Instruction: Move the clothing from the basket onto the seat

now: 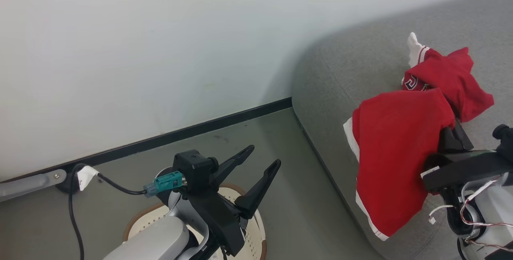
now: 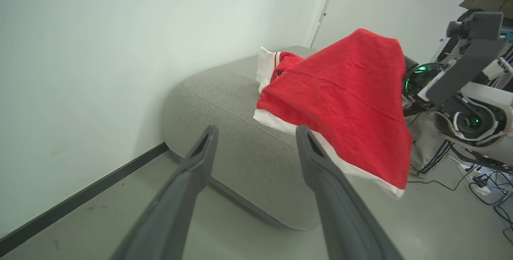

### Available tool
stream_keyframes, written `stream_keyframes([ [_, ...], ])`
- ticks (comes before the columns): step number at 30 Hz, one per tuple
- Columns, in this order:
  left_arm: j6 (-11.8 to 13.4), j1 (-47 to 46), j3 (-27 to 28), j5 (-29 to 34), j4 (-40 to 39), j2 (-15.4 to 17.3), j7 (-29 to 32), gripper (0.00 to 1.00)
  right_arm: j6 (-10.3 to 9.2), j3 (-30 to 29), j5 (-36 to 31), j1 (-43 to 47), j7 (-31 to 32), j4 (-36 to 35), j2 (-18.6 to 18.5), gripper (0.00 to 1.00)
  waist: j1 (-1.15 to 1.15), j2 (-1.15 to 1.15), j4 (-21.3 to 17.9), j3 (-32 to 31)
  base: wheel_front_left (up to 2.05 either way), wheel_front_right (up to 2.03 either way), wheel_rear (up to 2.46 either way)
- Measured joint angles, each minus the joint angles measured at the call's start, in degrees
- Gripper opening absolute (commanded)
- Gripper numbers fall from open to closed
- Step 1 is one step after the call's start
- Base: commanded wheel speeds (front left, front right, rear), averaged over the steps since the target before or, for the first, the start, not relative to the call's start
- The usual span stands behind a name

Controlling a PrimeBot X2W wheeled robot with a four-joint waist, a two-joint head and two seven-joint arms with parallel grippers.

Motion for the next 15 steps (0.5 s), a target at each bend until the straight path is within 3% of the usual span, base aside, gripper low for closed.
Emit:
stream_keyframes([
  [15,0.0,-1.3,-0.5,2.4,-2.5,1.6,0.6,1.00,-1.33,-6.8,-1.3,8.1,-0.1,-12.9,1.0,0.00,0.00,0.00,-7.6,3.5,0.00,0.00,0.00],
])
